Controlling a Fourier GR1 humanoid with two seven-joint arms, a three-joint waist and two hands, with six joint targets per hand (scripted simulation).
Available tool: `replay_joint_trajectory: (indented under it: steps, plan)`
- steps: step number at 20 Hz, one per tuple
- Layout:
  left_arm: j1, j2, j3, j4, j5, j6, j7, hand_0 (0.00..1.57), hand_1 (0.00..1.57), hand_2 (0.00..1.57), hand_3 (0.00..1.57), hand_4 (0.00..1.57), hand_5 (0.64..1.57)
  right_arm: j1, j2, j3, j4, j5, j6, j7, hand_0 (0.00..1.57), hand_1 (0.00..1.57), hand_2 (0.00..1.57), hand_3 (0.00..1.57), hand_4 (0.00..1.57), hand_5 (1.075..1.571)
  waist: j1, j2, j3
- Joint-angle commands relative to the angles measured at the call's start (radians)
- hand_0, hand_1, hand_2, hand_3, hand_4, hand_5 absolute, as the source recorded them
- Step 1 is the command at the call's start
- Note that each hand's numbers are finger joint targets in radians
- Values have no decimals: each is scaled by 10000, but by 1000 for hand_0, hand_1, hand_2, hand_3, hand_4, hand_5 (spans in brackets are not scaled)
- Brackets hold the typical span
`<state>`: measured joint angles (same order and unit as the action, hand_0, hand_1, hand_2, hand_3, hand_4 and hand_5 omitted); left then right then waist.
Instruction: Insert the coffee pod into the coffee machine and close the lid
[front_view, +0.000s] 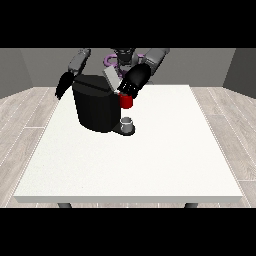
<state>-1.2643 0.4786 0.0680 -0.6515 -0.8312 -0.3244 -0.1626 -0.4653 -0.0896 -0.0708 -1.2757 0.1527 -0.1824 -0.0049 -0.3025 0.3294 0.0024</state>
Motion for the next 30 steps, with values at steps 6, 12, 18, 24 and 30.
replay_joint_trajectory:
  steps: [6,12,18,24,30]
  plan:
    - [-339,-181,355,281,116,137,193,1110,1110,1122,969,0,1571,-56,43,34,158,98,-96,-24,0,0,0,0,0,1571,-115,141,-19]
    - [63,-3,422,243,-65,1165,-630,1247,1247,1210,954,0,1571,-105,88,129,-283,89,-99,193,0,0,0,0,0,1571,-233,426,-24]
    - [-506,319,411,306,-219,793,-479,1250,1250,1216,940,0,1571,-164,-61,171,-162,107,120,298,0,0,0,0,144,1571,-459,307,-21]
    - [-516,923,306,388,-587,1286,-1385,925,925,982,695,0,1571,-471,176,454,-634,480,-311,401,0,0,0,0,218,1571,-453,974,-24]
    - [-623,1021,248,433,-810,1109,-1102,0,0,635,508,0,1571,-325,-36,212,-260,333,-130,184,0,0,0,0,160,1571,-428,810,-20]
